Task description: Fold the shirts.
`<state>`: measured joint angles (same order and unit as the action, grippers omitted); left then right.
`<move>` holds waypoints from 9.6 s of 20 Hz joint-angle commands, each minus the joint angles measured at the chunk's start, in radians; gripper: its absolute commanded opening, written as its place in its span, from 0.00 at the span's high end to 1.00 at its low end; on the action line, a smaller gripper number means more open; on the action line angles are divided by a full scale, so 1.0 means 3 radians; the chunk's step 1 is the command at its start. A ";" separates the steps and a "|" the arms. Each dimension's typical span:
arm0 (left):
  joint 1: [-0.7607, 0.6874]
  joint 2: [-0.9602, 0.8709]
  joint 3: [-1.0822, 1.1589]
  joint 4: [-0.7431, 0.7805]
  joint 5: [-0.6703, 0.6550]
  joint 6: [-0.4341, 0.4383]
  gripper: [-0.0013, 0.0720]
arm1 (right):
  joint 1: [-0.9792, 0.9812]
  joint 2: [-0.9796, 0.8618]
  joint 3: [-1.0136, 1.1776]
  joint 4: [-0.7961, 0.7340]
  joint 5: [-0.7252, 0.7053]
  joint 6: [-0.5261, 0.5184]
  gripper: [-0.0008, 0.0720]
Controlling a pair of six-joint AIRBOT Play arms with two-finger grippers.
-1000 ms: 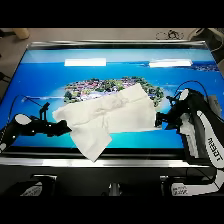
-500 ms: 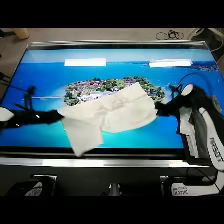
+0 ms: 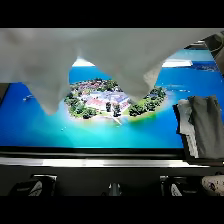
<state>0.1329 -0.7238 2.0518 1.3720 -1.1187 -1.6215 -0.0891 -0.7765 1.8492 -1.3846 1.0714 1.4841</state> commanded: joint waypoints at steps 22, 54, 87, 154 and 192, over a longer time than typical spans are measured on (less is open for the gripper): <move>0.0009 -0.2762 -0.2304 -0.1278 0.0646 0.0732 0.95 | 0.0001 -0.3148 -0.0777 0.0023 0.0407 0.0226 0.96; 0.0570 -0.1151 -0.5290 -0.0805 -0.0493 0.0968 0.36 | -0.0047 -0.1138 -0.3468 0.0142 0.1324 0.0340 0.30; -0.0043 -0.2485 -0.2472 -0.1002 -0.0136 0.0894 0.95 | -0.0046 -0.2199 -0.2420 0.0638 0.0169 0.0052 0.96; 0.0271 -0.0913 -0.2744 -0.1020 0.0212 0.0755 0.95 | 0.0769 -0.2422 -0.2425 0.0791 0.0894 0.0924 0.11; 0.0216 -0.0890 -0.2778 -0.1085 0.0477 0.0881 0.95 | -0.3000 -0.1474 -0.0121 0.0387 0.2591 0.1162 0.96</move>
<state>0.1982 -0.9901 1.2186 1.0466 -0.9768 -1.3628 -0.9550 -1.2499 1.8431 -1.0012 1.7847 1.8454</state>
